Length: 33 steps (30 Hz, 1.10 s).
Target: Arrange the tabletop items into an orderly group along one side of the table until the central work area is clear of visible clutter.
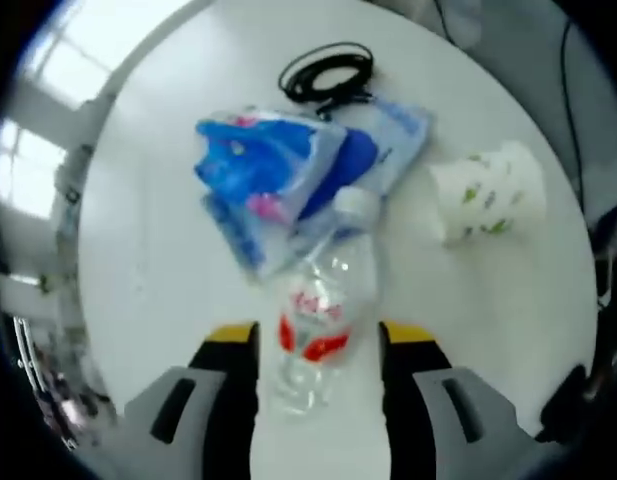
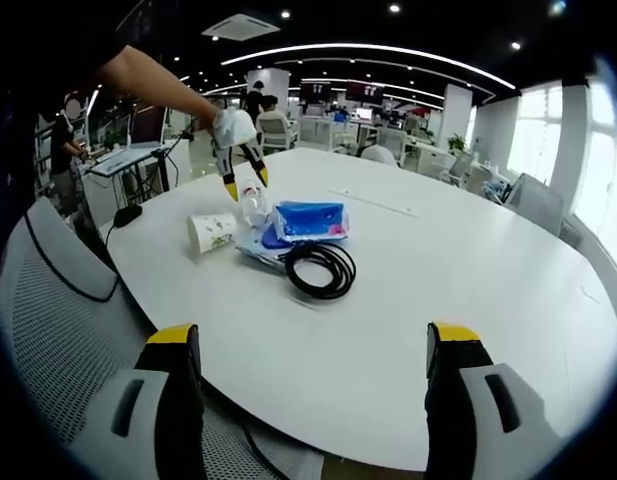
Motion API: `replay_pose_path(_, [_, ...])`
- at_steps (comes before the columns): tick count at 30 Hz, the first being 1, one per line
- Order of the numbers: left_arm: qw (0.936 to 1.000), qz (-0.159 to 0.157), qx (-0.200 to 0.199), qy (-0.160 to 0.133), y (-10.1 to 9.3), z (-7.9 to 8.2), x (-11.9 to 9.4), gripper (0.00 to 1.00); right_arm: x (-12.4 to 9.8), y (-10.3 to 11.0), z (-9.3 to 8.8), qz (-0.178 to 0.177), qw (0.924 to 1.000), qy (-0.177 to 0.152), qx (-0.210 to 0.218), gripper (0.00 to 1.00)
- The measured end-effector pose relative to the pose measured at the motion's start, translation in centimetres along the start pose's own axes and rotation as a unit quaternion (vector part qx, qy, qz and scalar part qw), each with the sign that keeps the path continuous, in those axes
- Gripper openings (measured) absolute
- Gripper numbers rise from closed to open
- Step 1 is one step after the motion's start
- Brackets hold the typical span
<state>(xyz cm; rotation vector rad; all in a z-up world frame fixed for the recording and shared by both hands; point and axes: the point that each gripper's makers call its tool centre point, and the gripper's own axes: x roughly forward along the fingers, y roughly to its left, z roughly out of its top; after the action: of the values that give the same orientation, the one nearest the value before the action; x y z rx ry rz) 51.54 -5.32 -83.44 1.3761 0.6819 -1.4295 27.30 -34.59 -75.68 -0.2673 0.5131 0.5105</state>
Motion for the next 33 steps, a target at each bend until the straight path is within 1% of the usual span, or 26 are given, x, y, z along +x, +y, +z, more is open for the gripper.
replay_pose_path(4, [0.9999, -0.012, 0.004, 0.003, 0.0, 0.2, 0.7, 0.43, 0.0, -0.1, -0.1, -0.002, 1.0, 0.002, 0.001, 0.93])
replay_pose_path(9, [0.9987, -0.039, 0.023, 0.025, -0.7, -0.4, 1.9, 0.41, 0.0, 0.0, -0.3, -0.001, 1.0, 0.006, -0.001, 0.92])
replay_pose_path(10, [0.9987, -0.036, 0.028, 0.024, -0.7, -0.3, 2.1, 0.42, 0.0, 0.0, -0.3, -0.001, 1.0, 0.006, 0.0, 0.92])
replay_pose_path(11, [0.9986, -0.04, 0.023, 0.027, -0.7, -0.4, 2.1, 0.42, 0.0, 0.0, -0.3, -0.001, 1.0, 0.006, 0.0, 0.92])
replay_pose_path(13, [0.9989, -0.044, 0.002, 0.019, -0.7, -0.2, 2.2, 0.42, 0.0, 0.1, -0.4, 0.0, 1.0, 0.008, 0.002, 0.91])
replay_pose_path(14, [0.9988, -0.046, -0.003, 0.016, -0.7, -0.2, 2.3, 0.42, 0.0, 0.2, -0.4, 0.001, 1.0, 0.008, 0.003, 0.91])
replay_pose_path(18, [0.9984, -0.051, 0.01, 0.022, -0.7, -0.6, 2.7, 0.41, 0.0, 0.4, -0.5, 0.003, 0.9999, 0.01, 0.002, 0.91])
replay_pose_path(25, [0.998, -0.059, 0.016, 0.016, -1.0, -0.6, 3.4, 0.44, -0.1, 0.2, -0.6, -0.003, 0.9999, 0.012, 0.004, 0.89])
replay_pose_path(28, [0.9973, -0.067, 0.025, 0.019, -1.1, -0.7, 3.6, 0.44, -0.1, 0.2, -0.6, -0.003, 0.9999, 0.013, 0.004, 0.89])
replay_pose_path(33, [0.9959, -0.084, 0.028, 0.02, -1.1, -0.7, 3.8, 0.44, 0.0, 0.3, -0.7, -0.004, 0.9999, 0.015, 0.002, 0.88])
